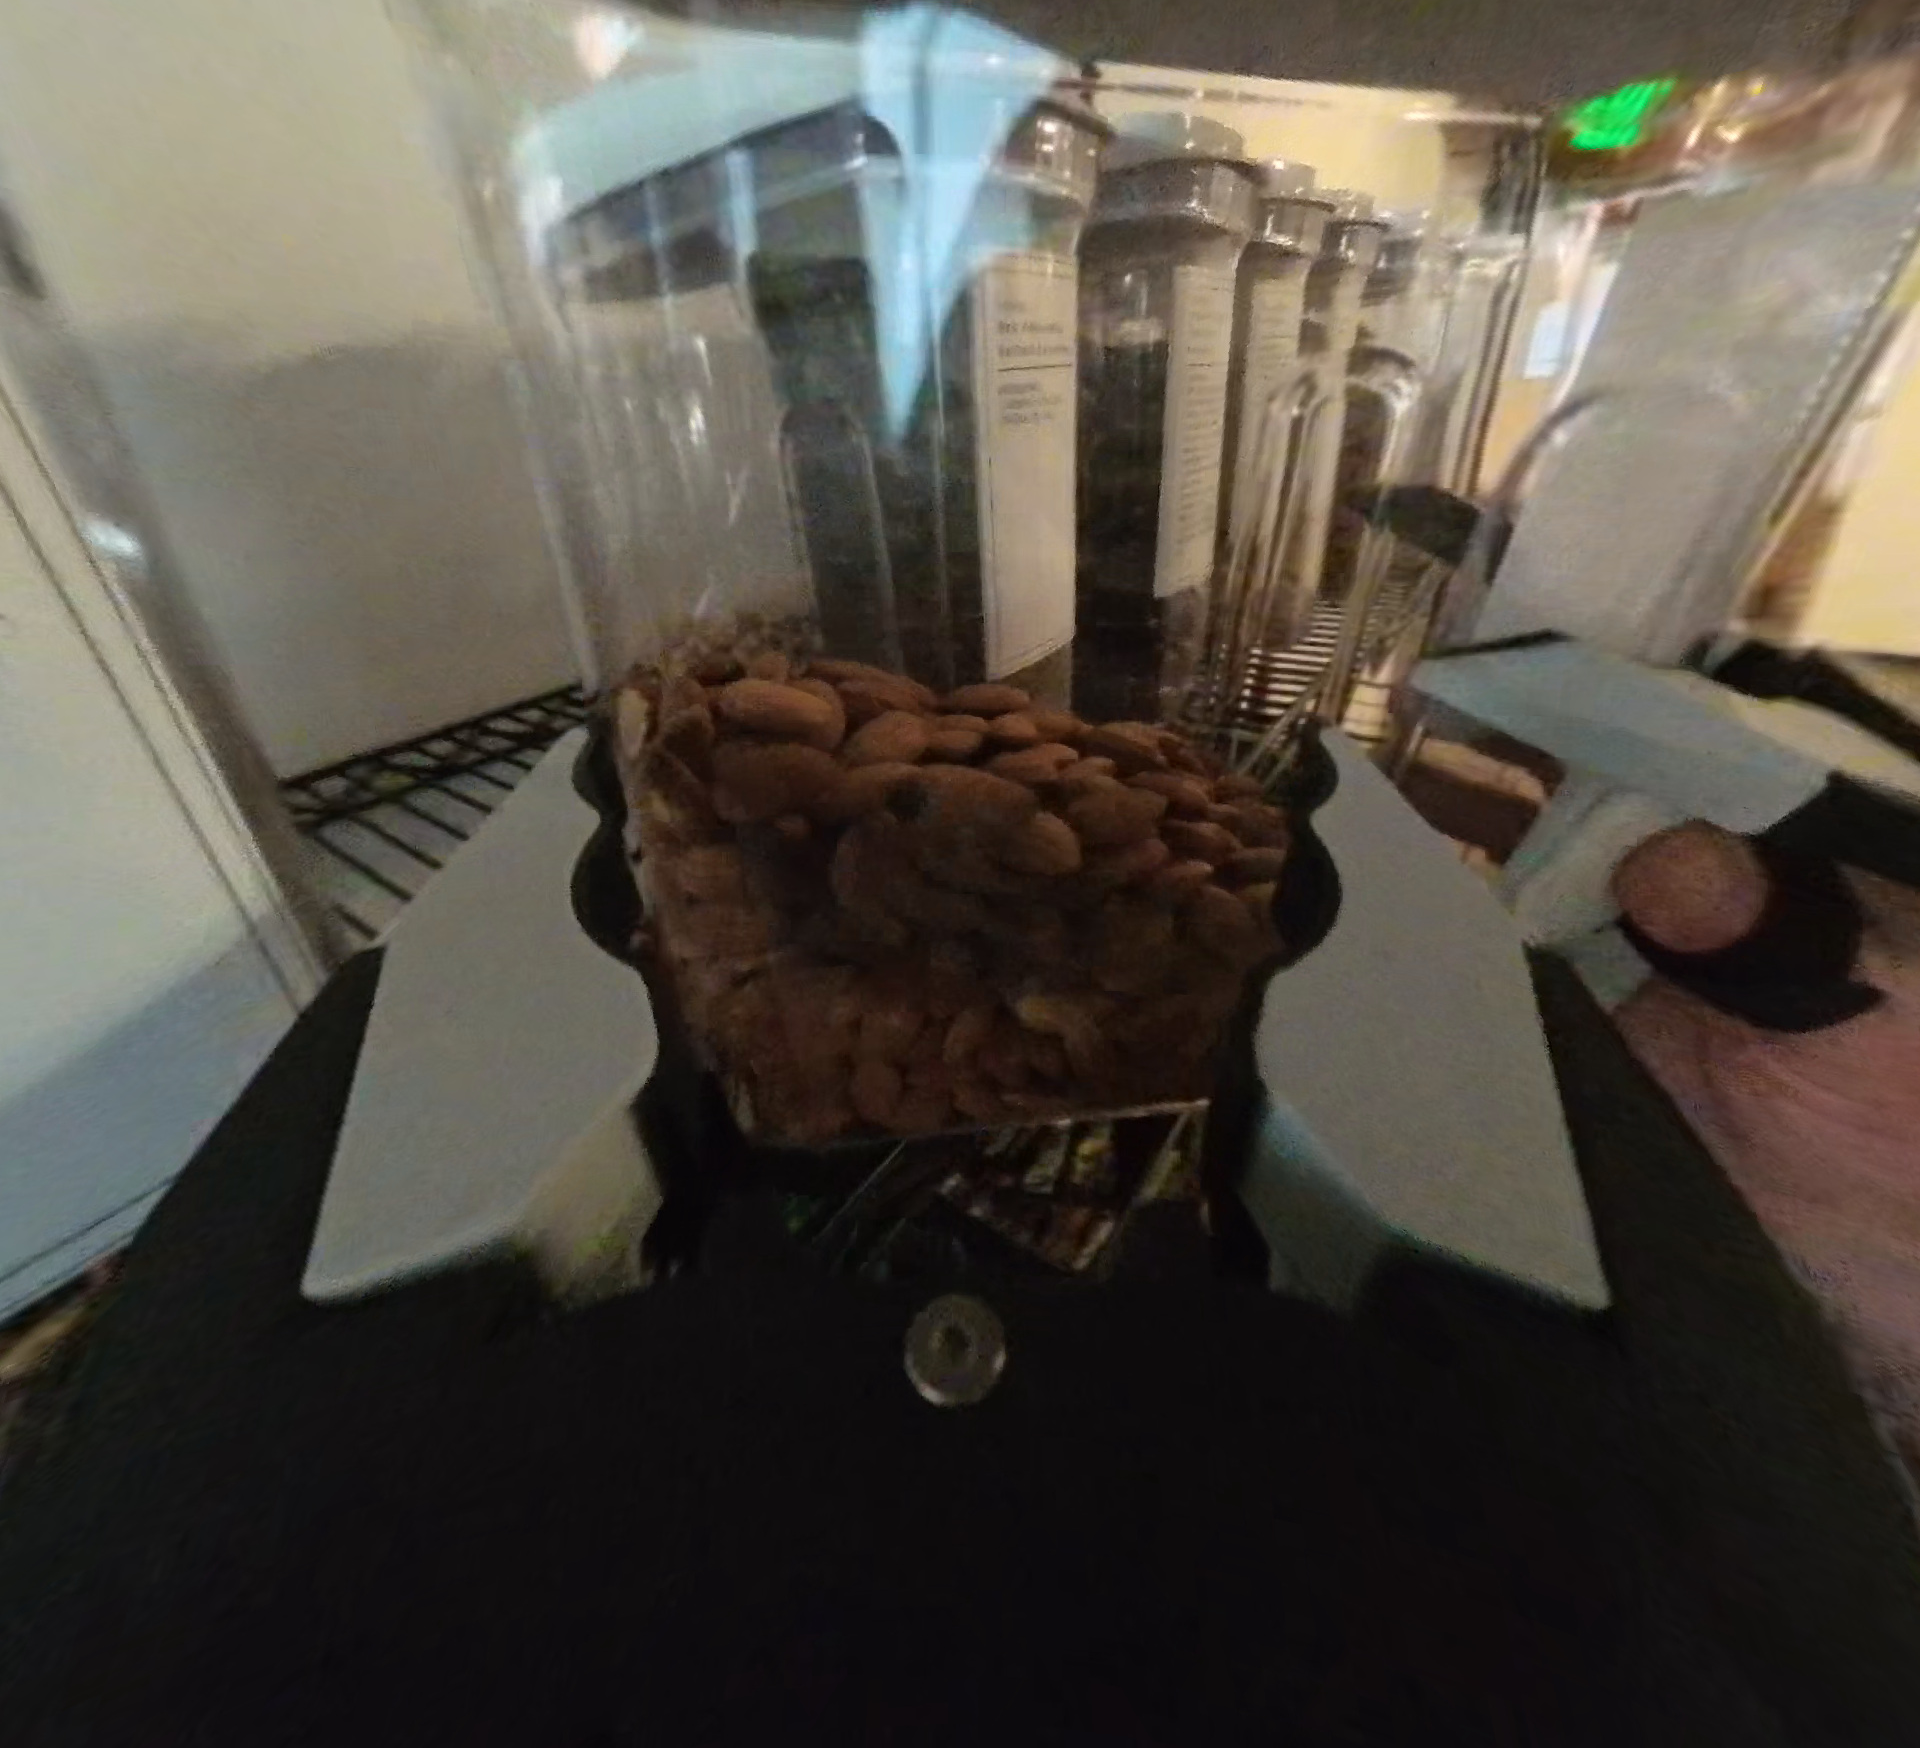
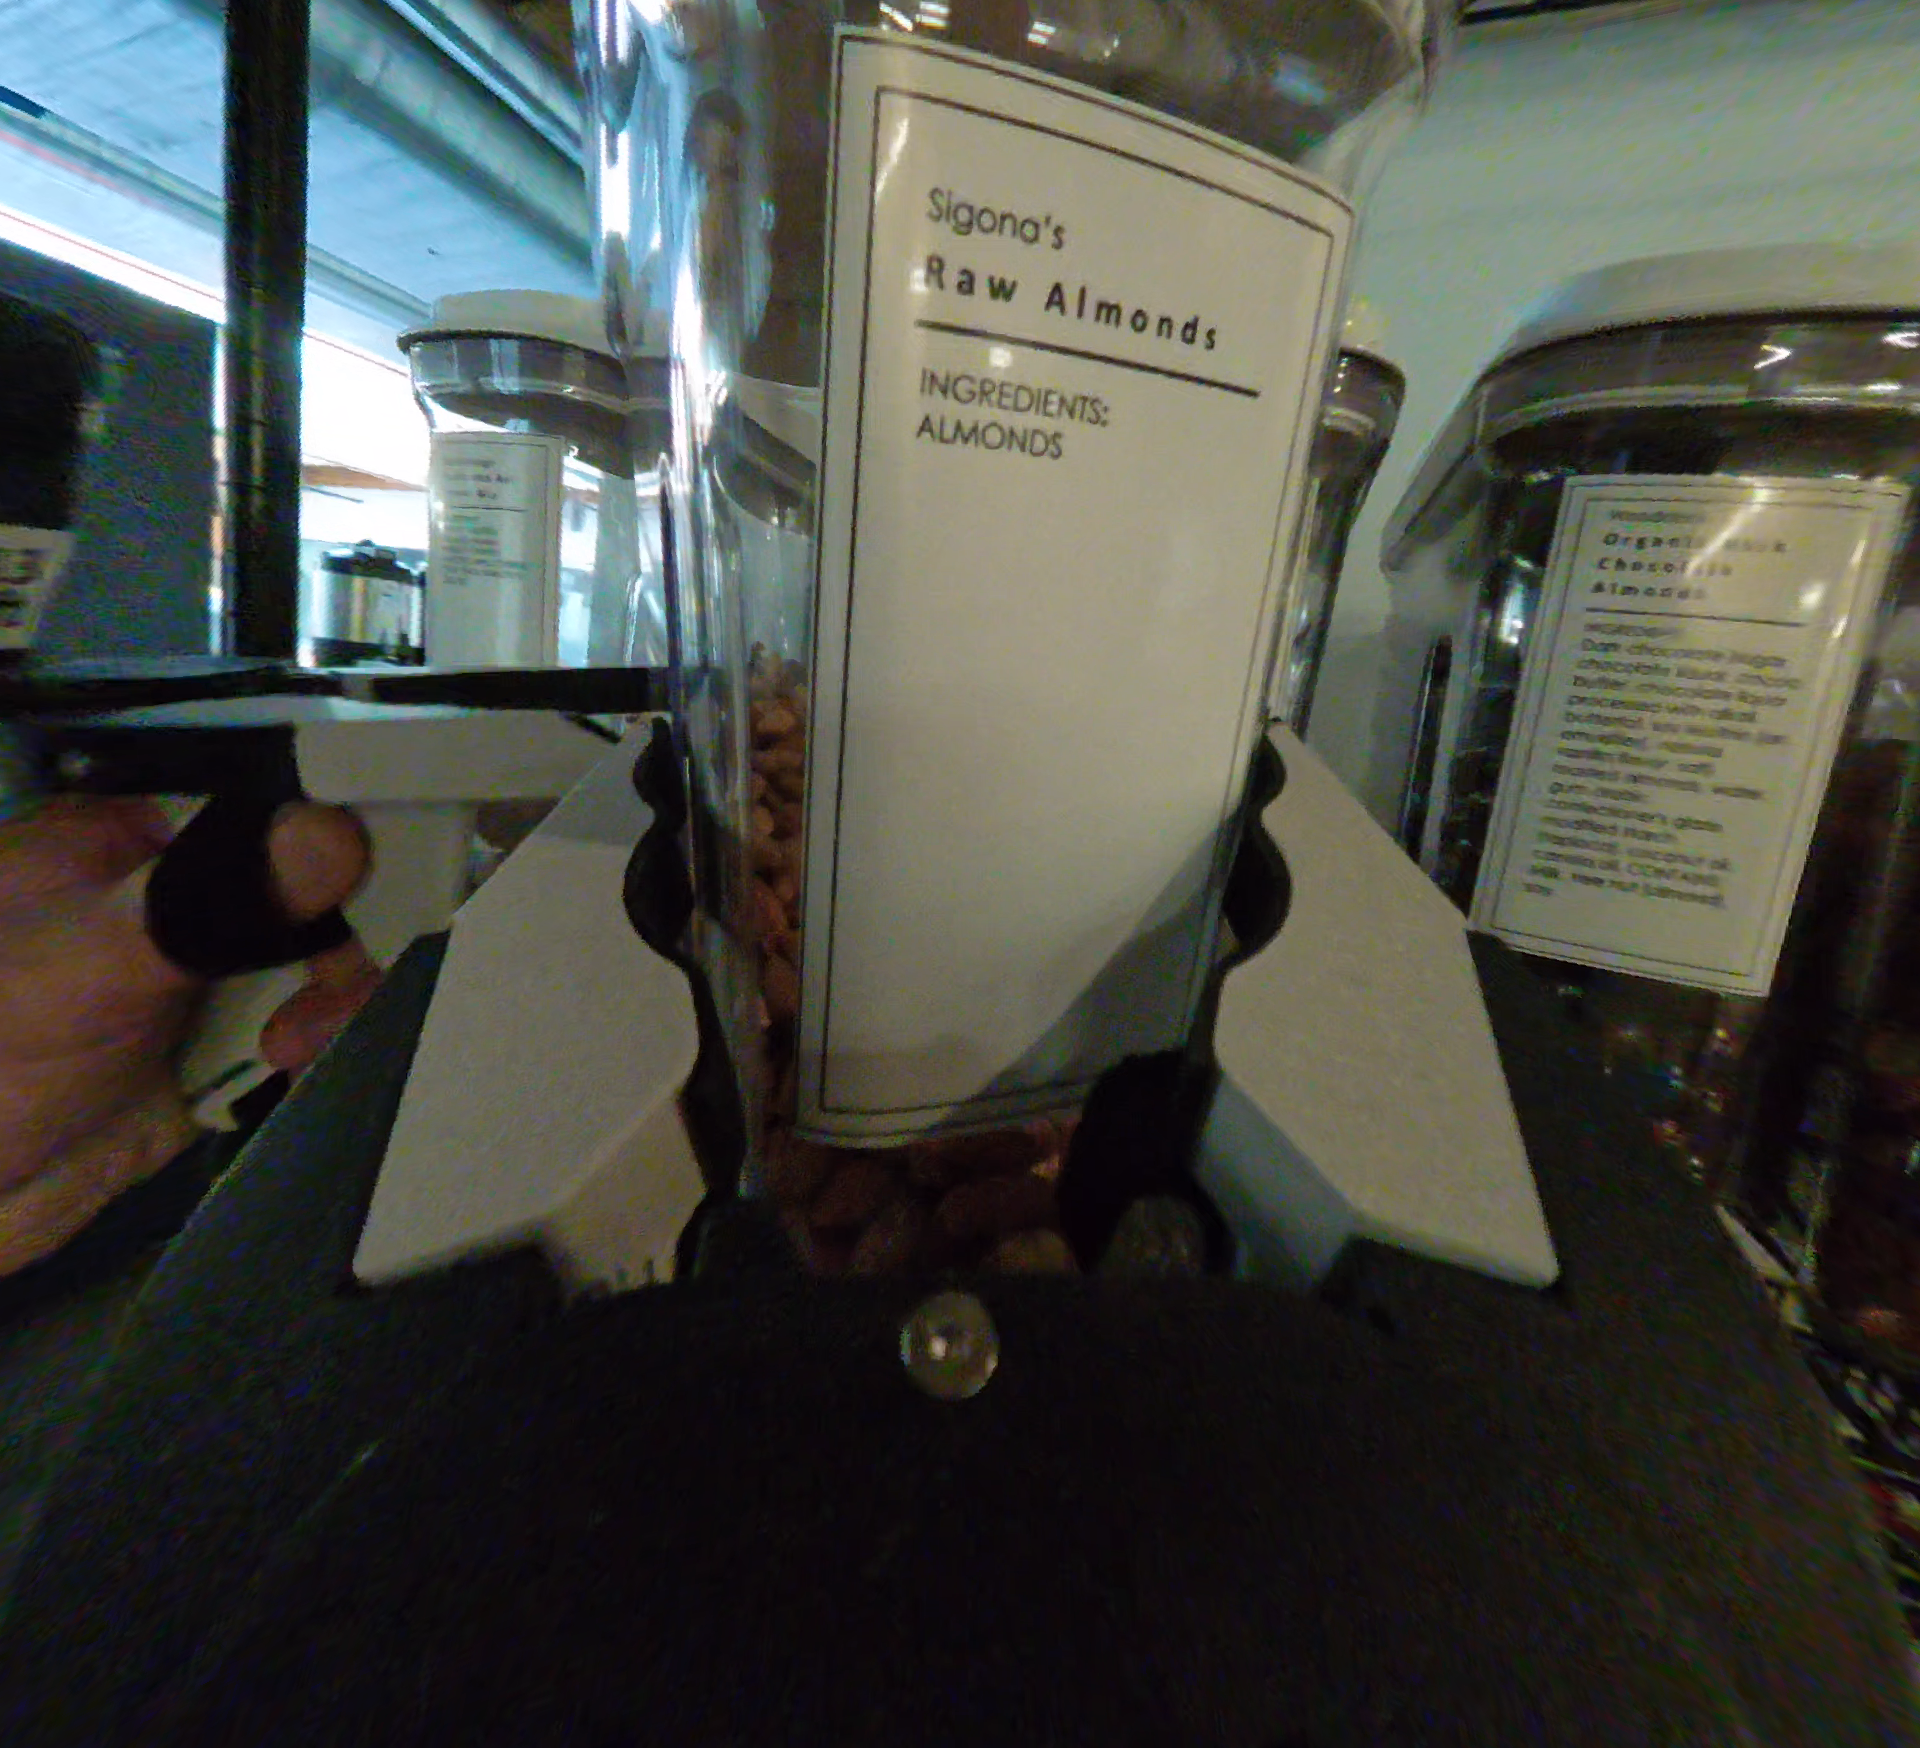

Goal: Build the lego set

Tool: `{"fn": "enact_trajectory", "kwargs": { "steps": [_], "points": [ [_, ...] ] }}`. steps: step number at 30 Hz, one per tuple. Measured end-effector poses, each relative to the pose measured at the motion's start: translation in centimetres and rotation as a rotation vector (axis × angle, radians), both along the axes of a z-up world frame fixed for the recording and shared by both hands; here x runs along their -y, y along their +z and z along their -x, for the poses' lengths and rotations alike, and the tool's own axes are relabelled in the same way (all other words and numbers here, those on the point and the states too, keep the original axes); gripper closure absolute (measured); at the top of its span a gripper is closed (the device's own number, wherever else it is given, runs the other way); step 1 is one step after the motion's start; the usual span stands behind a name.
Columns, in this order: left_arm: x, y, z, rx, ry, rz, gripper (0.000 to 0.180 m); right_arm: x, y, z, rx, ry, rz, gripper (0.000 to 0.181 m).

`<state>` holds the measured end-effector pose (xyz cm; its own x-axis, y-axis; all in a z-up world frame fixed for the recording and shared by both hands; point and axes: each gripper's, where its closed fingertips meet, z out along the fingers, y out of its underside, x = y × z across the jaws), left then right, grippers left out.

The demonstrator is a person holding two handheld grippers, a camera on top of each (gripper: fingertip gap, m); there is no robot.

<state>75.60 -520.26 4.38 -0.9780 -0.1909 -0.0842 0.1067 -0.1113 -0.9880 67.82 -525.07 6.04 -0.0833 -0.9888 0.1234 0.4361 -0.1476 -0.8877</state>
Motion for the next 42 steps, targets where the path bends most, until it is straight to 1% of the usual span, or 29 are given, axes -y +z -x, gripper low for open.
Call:
{"fn": "enact_trajectory", "kwargs": {
  "steps": [2,4,5,6,7,9,11,12,14,15,18,20,23,24,25,26,30,31,34,37,39,42],
  "points": [
    [-0.1,-0.5,0.3,0.043,0.038,-0.030,0.054,-0.5,0.3,-0.4,-0.010,-0.029,-0.007,0.076],
    [-0.1,-0.7,0.3,0.020,0.015,-0.048,0.057,-0.7,0.5,-0.9,-0.028,-0.067,-0.014,0.077],
    [-0.3,-0.7,0.4,0.018,0.001,-0.052,0.070,-0.7,0.6,-1.2,-0.041,-0.093,-0.020,0.077],
    [-0.5,-0.5,1.3,0.038,-0.056,-0.042,0.105,-0.8,0.6,-1.6,-0.054,-0.111,-0.025,0.077],
    [-0.5,-0.5,2.6,0.057,-0.113,-0.041,0.135,-0.8,0.7,-2.0,-0.064,-0.121,-0.031,0.076],
    [-0.1,-1.0,3.2,0.097,-0.079,-0.074,0.122,-1.0,0.7,-2.9,-0.080,-0.118,-0.045,0.077],
    [0.3,-1.3,2.6,0.122,-0.016,-0.094,0.107,-1.7,1.0,-3.5,-0.082,-0.062,-0.076,0.081],
    [0.3,-1.2,2.3,0.102,-0.019,-0.093,0.116,-2.1,1.2,-3.6,-0.080,-0.035,-0.084,0.082],
    [-0.1,-1.0,2.1,0.040,-0.078,-0.084,0.136,-2.9,1.1,-4.2,-0.103,-0.031,-0.065,0.080],
    [-0.3,-1.0,1.6,0.022,-0.083,-0.092,0.141,-3.3,0.9,-4.5,-0.115,-0.026,-0.053,0.079],
    [-1.1,-1.0,0.7,0.015,-0.060,-0.096,0.150,-4.2,0.7,-4.8,-0.119,0.001,-0.058,0.090],
    [-1.5,-1.6,0.3,-0.009,-0.063,-0.122,0.152,-4.6,0.5,-5.3,-0.130,-0.006,-0.053,0.090],
    [-2.1,-1.8,-0.1,-0.008,-0.043,-0.121,0.159,-4.7,0.3,-6.4,-0.159,0.000,-0.043,0.091],
    [-2.3,-1.9,-0.2,-0.010,-0.044,-0.121,0.159,-4.6,0.2,-6.9,-0.157,0.001,-0.038,0.091],
    [-2.5,-1.9,0.0,-0.021,-0.062,-0.114,0.146,-4.3,0.1,-7.2,-0.164,-0.005,-0.035,0.091],
    [-2.8,-2.0,0.2,-0.034,-0.071,-0.118,0.143,-4.2,0.0,-7.5,-0.174,-0.012,-0.032,0.091],
    [-4.1,-2.2,1.3,-0.014,-0.088,-0.107,0.142,-4.3,-0.4,-9.4,-0.199,-0.049,0.009,0.091],
    [-4.6,-2.3,1.6,-0.008,-0.085,-0.108,0.146,-4.3,-0.5,-10.0,-0.205,-0.056,0.023,0.091],
    [-5.9,-3.4,2.6,-0.019,-0.102,-0.139,0.143,-4.2,-0.6,-12.0,-0.226,-0.066,0.042,0.091],
    [-7.6,-4.4,3.2,-0.042,-0.106,-0.148,0.141,-4.0,-1.4,-13.8,-0.290,-0.068,0.010,0.094],
    [-8.8,-4.8,3.3,-0.065,-0.107,-0.142,0.141,-4.1,-1.8,-15.0,-0.289,-0.052,-0.042,0.094],
    [-10.7,-5.8,3.6,-0.079,-0.084,-0.148,0.140,-3.7,-1.7,-15.5,-0.314,-0.035,-0.073,0.098]
  ]
}}
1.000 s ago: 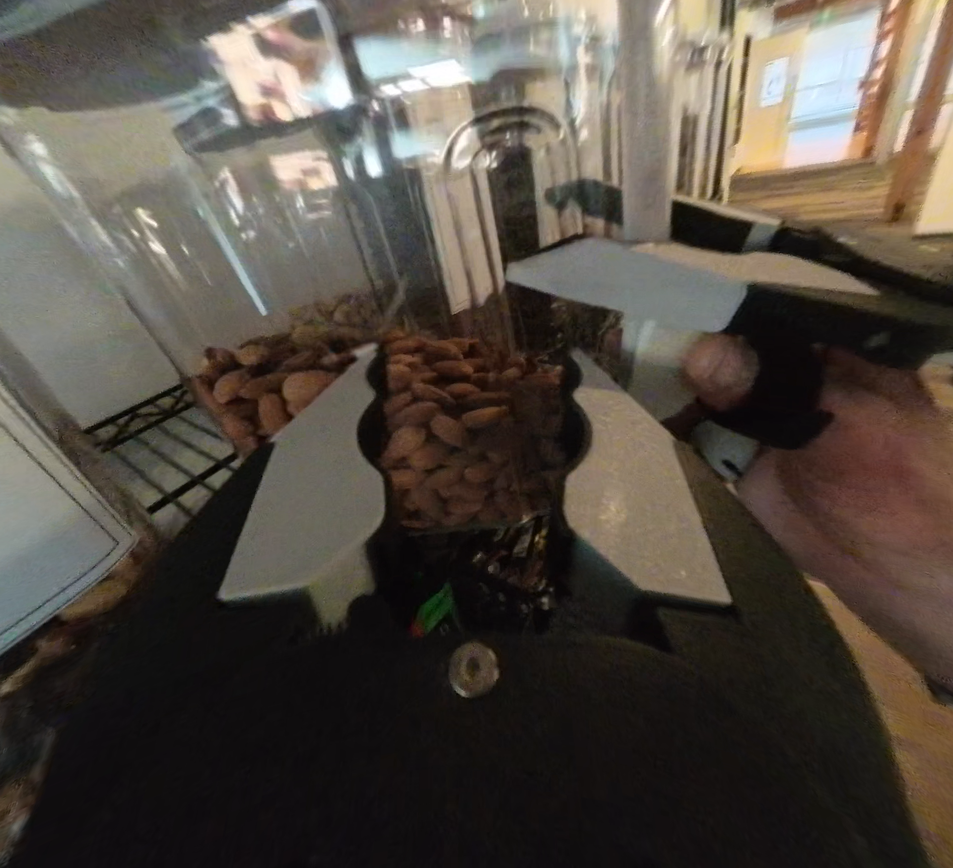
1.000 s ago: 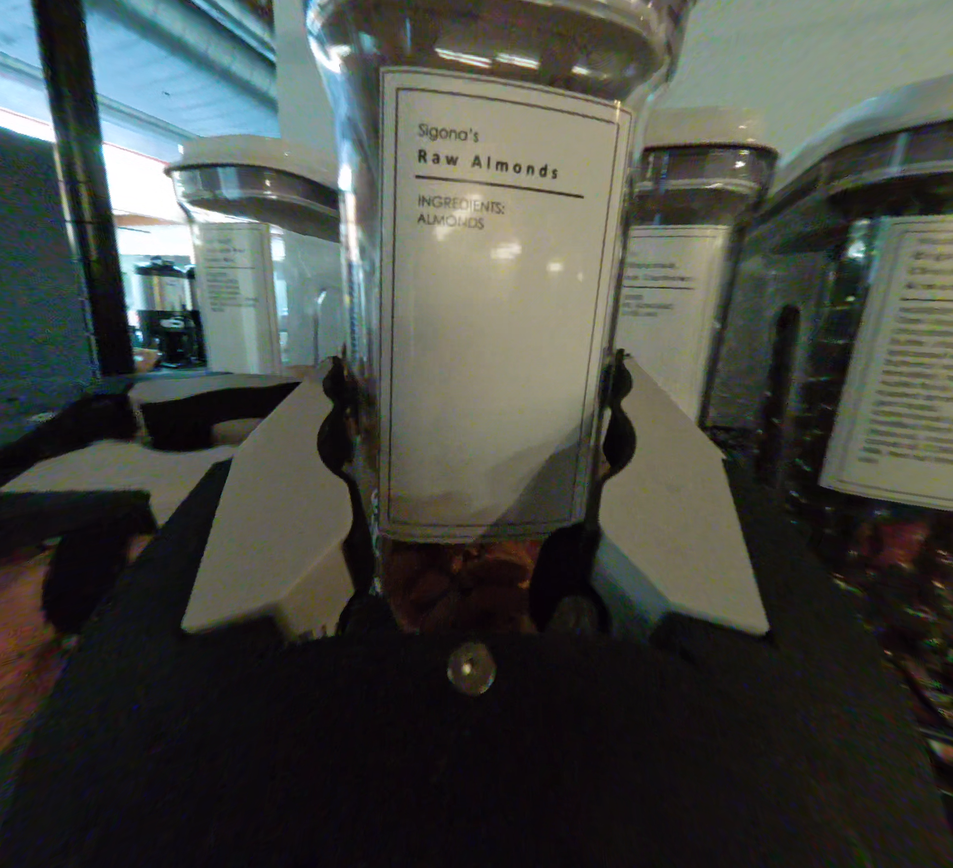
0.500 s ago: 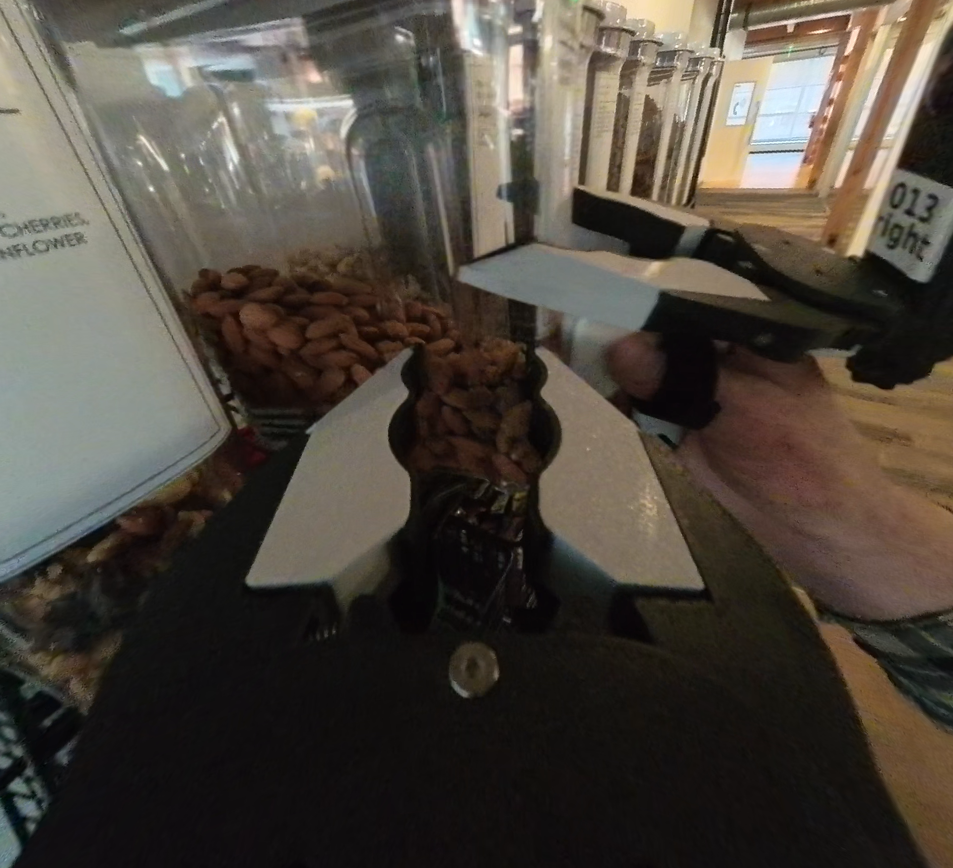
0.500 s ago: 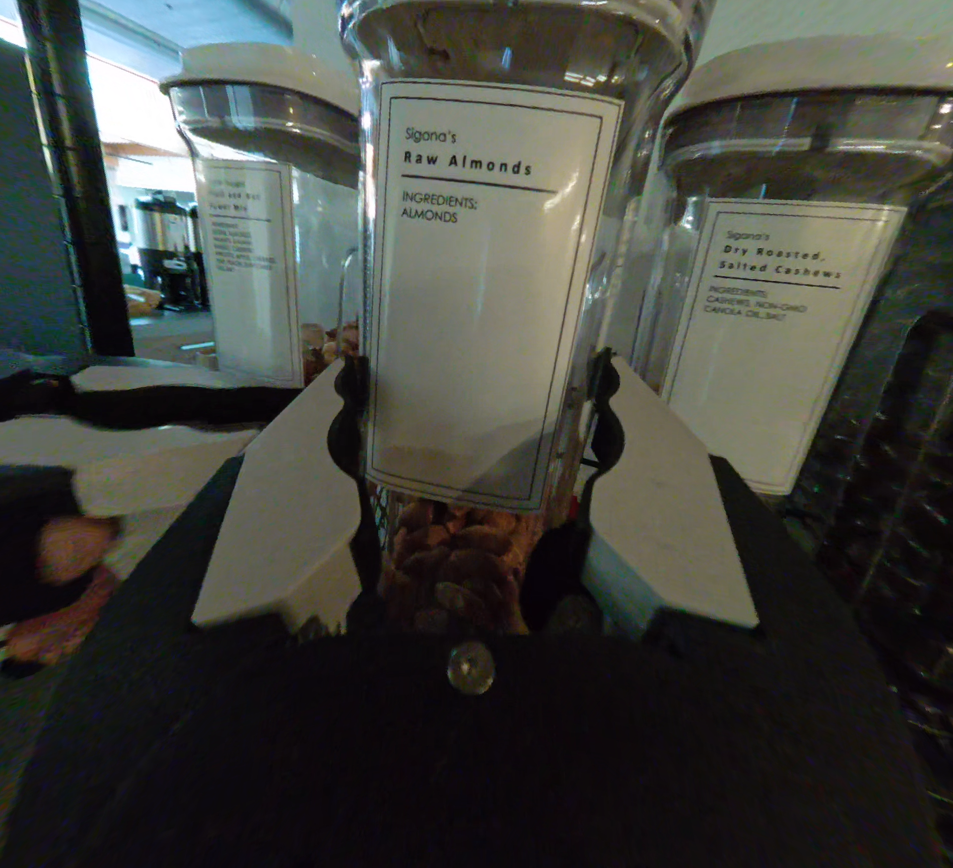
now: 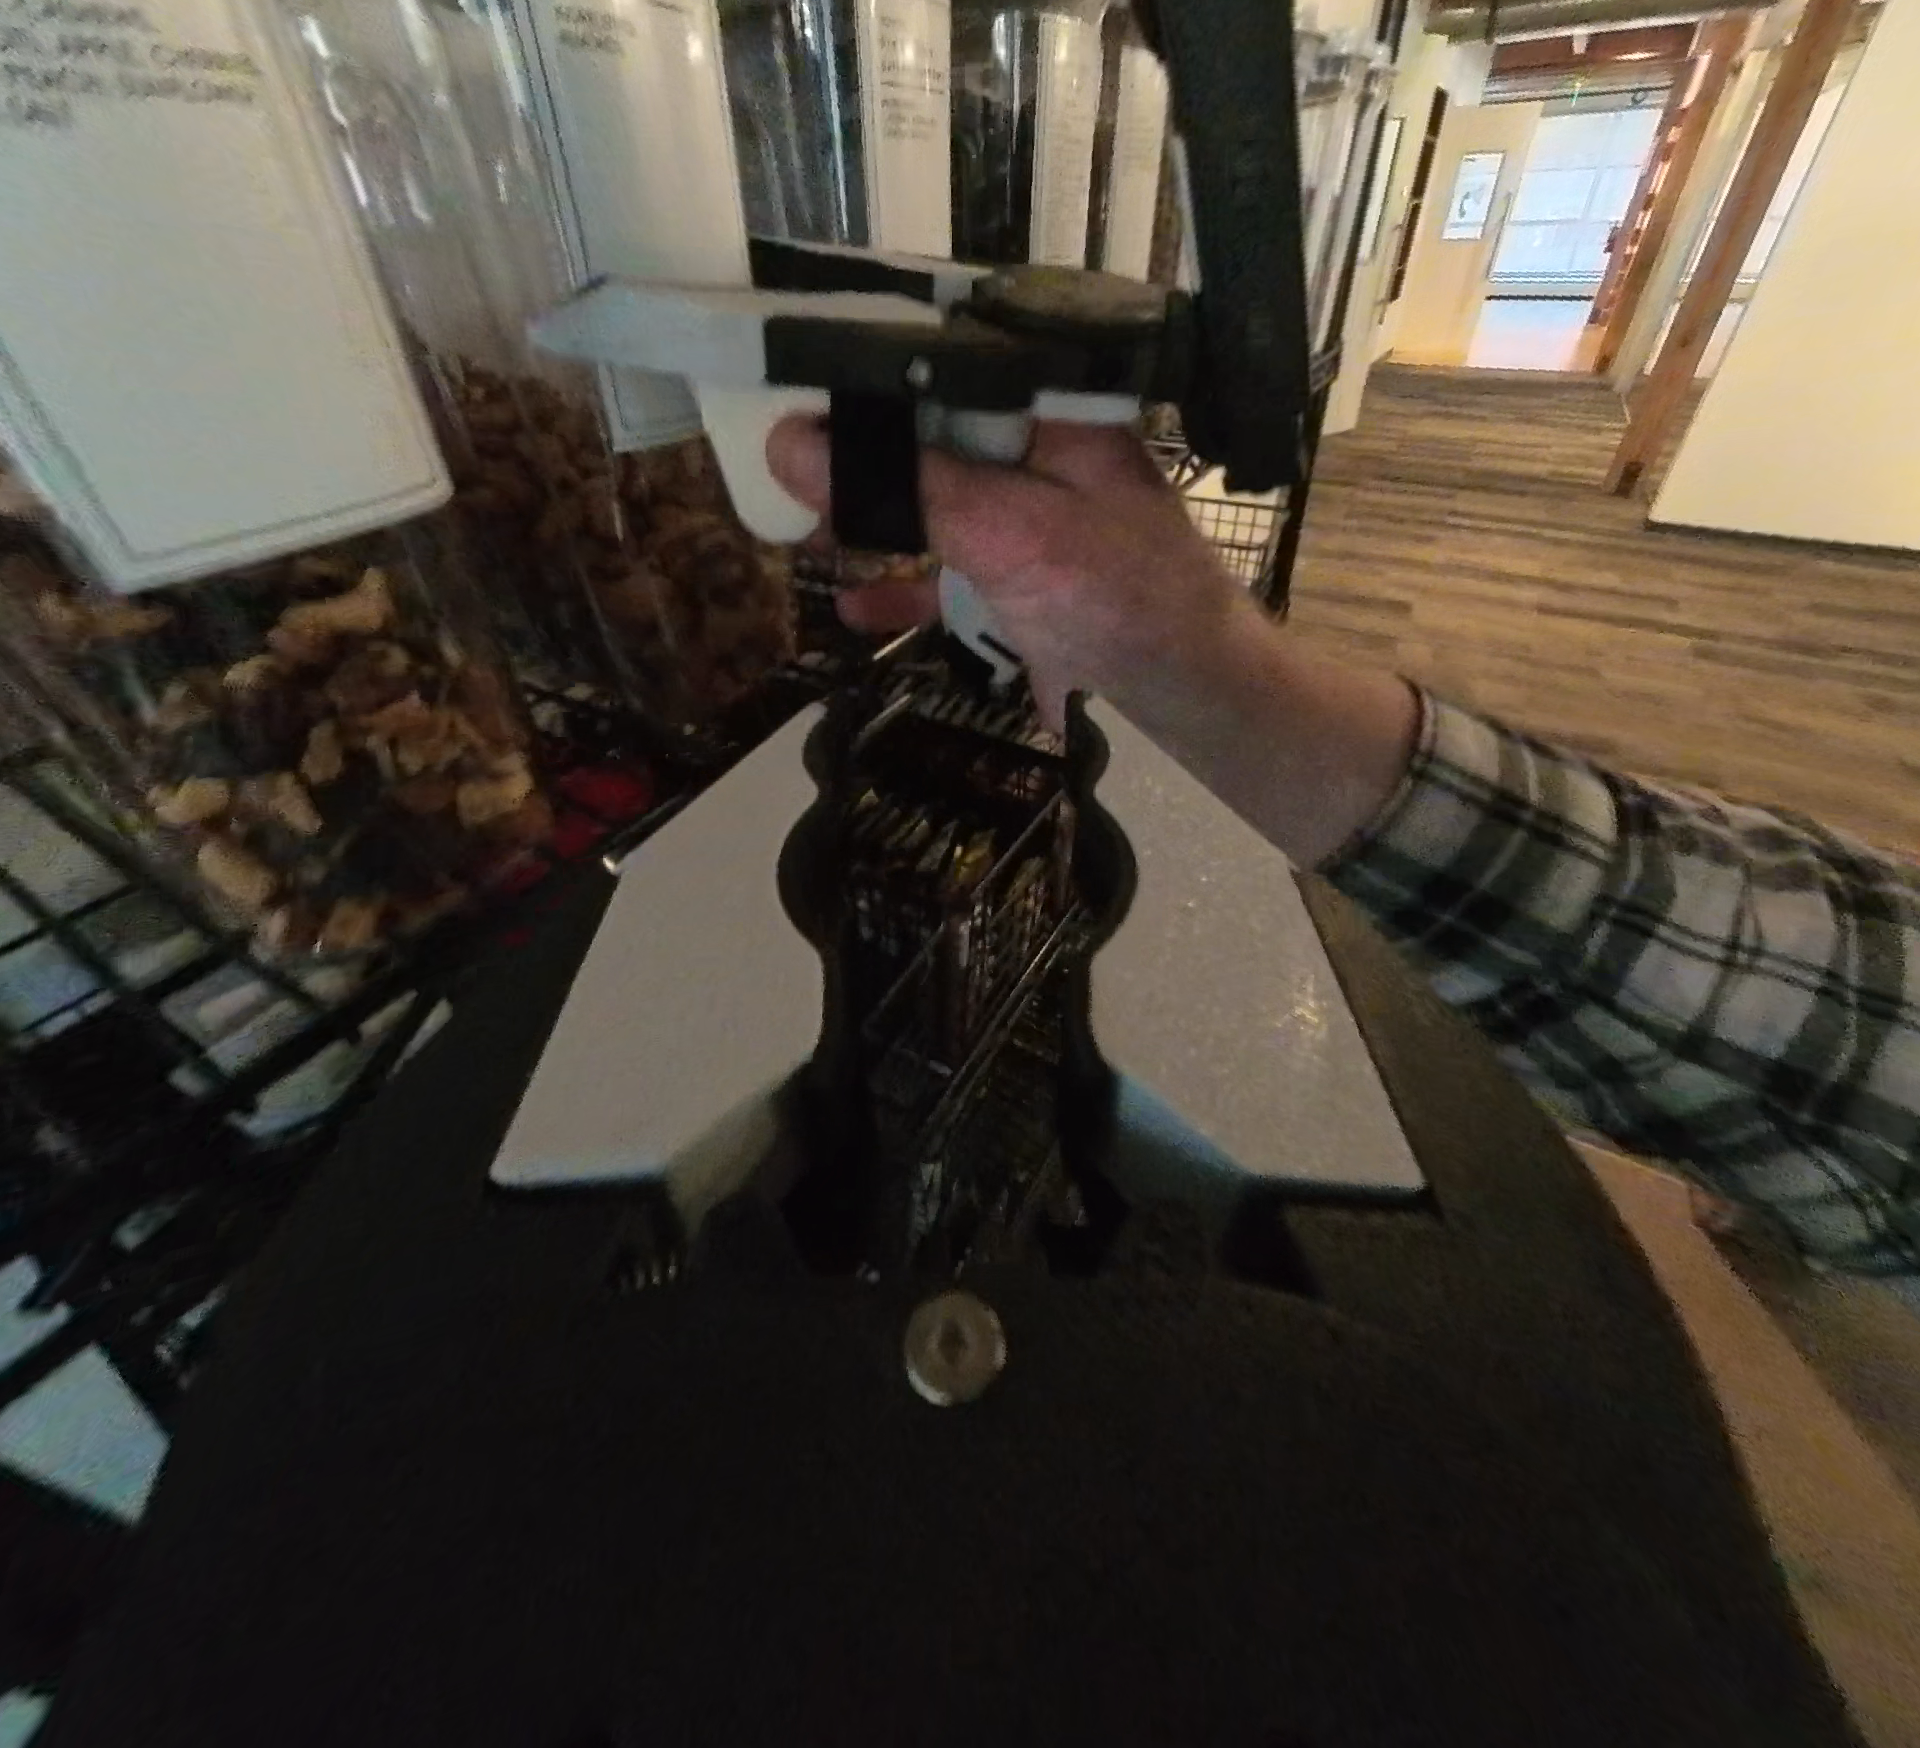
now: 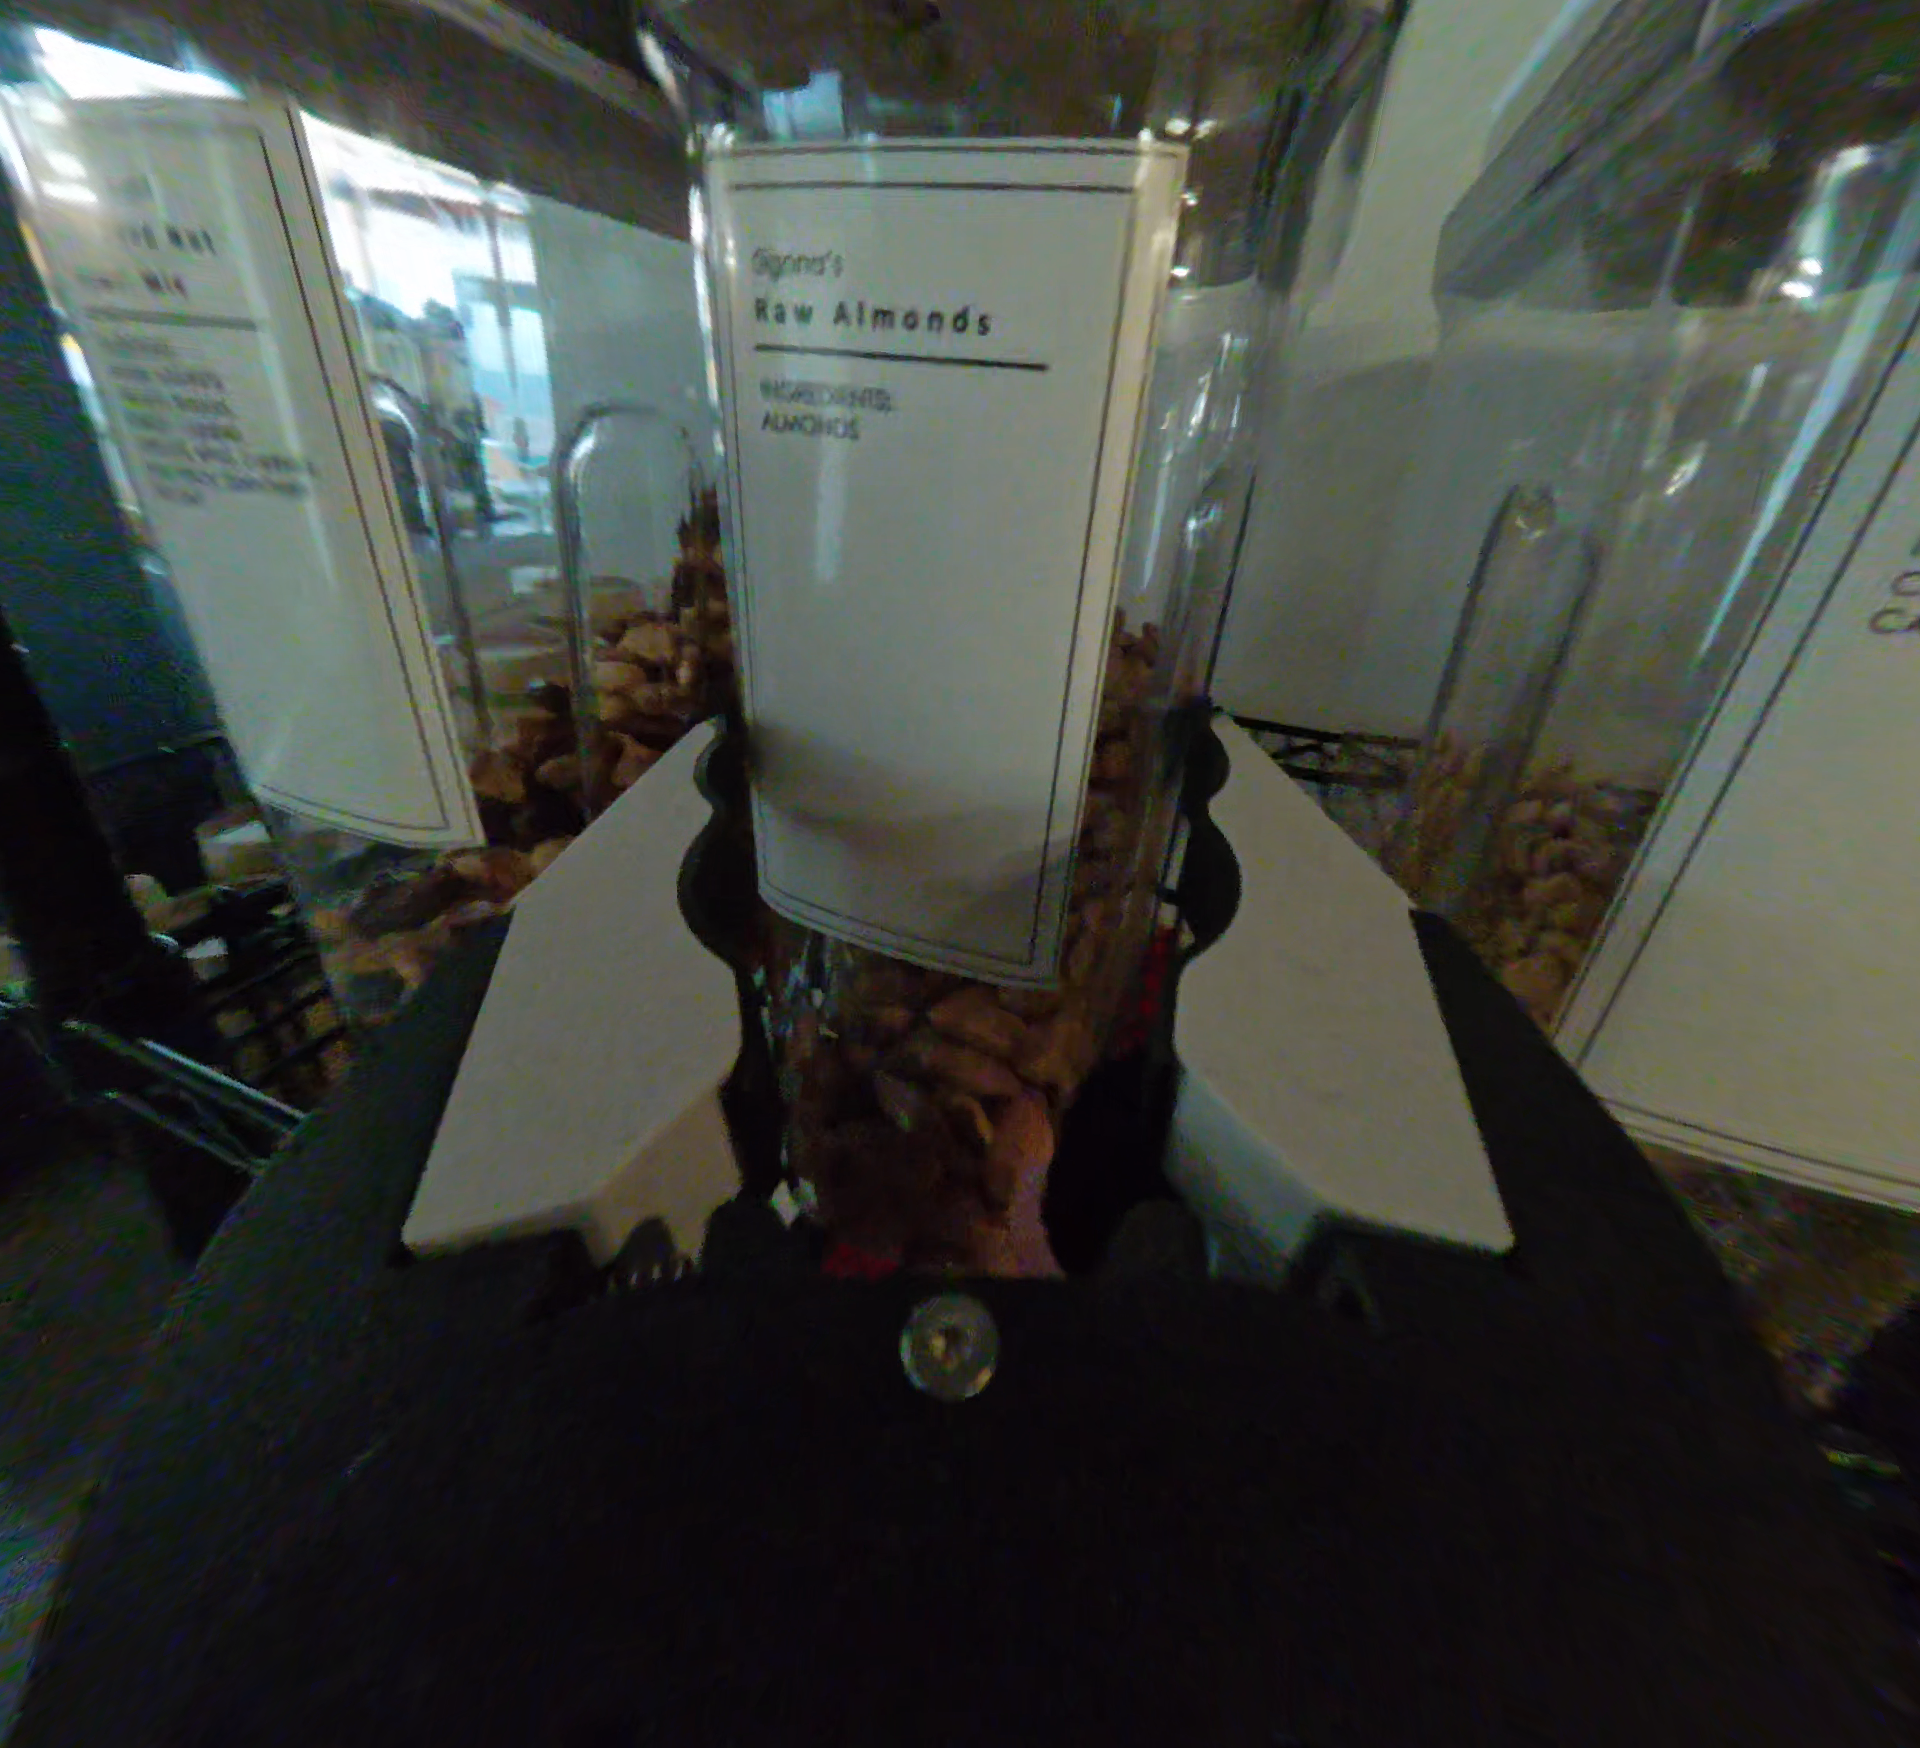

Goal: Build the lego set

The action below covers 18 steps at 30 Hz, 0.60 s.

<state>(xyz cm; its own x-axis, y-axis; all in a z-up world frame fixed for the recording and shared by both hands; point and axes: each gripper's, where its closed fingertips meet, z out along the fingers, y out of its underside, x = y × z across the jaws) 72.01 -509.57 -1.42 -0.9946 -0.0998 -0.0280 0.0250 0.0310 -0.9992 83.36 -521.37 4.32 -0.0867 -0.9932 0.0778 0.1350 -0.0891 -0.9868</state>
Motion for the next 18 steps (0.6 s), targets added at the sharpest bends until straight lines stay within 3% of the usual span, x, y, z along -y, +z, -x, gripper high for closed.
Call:
{"fn": "enact_trajectory", "kwargs": {
  "steps": [6,10,12,14,15,18],
  "points": [
    [-3.7,-2.3,0.8,0.024,0.013,-0.040,0.131,-1.0,0.5,3.3,0.042,0.037,0.038,0.103],
    [-6.7,-4.1,0.7,0.063,0.033,-0.081,0.131,-5.5,-0.5,8.5,0.088,0.121,0.124,0.124],
    [-8.4,-5.2,0.8,0.072,0.022,-0.096,0.147,-8.4,-2.3,11.0,0.103,0.198,0.145,0.146],
    [-10.0,-6.9,1.0,0.044,-0.004,-0.118,0.171,-11.5,-4.2,13.5,0.163,0.268,0.197,0.181],
    [-10.7,-8.1,1.1,0.021,-0.020,-0.144,0.180,-13.0,-4.8,14.9,0.219,0.301,0.195,0.181],
    [-12.9,-11.8,1.2,-0.056,-0.038,-0.207,0.180,-18.1,-8.3,16.8,0.235,0.407,0.166,0.181]
  ]
}}
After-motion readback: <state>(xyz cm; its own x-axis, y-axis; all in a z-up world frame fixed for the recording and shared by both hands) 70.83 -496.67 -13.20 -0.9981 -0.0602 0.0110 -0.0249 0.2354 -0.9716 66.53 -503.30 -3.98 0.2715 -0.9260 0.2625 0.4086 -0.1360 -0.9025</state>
